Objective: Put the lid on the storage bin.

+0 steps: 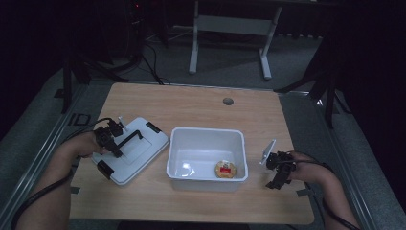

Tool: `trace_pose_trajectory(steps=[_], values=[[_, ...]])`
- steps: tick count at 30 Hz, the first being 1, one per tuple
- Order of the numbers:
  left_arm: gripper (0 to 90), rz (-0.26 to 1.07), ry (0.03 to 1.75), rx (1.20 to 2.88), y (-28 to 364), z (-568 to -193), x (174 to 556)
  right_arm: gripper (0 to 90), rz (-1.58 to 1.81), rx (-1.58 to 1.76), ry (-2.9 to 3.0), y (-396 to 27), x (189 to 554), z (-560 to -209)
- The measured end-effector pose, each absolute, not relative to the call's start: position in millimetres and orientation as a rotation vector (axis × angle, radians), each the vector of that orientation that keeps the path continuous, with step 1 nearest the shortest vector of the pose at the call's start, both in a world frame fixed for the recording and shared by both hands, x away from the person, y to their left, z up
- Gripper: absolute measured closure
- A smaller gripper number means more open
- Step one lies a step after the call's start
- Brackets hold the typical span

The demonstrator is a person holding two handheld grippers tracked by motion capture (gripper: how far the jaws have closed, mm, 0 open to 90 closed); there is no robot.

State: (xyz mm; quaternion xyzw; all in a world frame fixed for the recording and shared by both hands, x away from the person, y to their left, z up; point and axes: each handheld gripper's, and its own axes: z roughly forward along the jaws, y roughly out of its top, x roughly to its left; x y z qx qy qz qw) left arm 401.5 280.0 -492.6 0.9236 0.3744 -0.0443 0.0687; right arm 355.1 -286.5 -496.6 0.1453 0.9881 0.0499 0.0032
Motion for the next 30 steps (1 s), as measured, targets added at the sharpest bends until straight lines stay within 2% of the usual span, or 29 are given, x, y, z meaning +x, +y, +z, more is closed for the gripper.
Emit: trace_pose_trajectory(steps=[11,30], values=[[83.4,-0.102,1.056,2.823,278.7,-480.6,392.4,14.9,0.165,0.452,3.087,-286.4,356.7,-494.4],[83.5,-0.036,0.972,2.829,290.2,-417.3,369.8,15.2,0.176,0.429,3.083,-279.8,356.0,-490.5]])
